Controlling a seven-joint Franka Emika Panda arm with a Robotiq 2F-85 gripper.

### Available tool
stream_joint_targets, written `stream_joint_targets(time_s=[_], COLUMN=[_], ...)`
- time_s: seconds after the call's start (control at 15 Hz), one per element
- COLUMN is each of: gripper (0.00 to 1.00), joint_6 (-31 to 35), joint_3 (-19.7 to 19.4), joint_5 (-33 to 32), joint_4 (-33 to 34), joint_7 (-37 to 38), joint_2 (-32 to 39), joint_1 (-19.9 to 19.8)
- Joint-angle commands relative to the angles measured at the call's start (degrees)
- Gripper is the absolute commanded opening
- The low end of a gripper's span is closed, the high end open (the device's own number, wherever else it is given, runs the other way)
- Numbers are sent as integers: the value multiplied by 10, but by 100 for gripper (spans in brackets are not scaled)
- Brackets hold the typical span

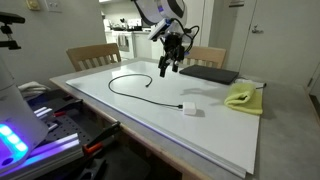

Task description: Straighten the cable

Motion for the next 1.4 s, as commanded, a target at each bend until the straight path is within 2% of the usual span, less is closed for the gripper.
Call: stream_joint_targets(time_s=[0.0, 0.2, 0.4, 0.8, 1.07, 1.2, 1.27, 1.33], gripper=[100, 100, 100, 100, 100, 100, 100, 100], joint_6=[-8, -12, 2, -9, 20, 53, 13, 17], joint_3=[8, 19, 35, 50, 62, 64, 61, 63], joint_5=[-2, 17, 72, 165, 165, 120, 145, 141], joint_4=[12, 23, 17, -5, -68, -102, -45, -54], joint_7=[-14, -55, -130, -268, -343, -372, -342, -343], joint_2=[8, 10, -1, -35, -81, -101, -62, -68], joint_1=[-3, -16, -46, -97, -95, -80, -88, -85])
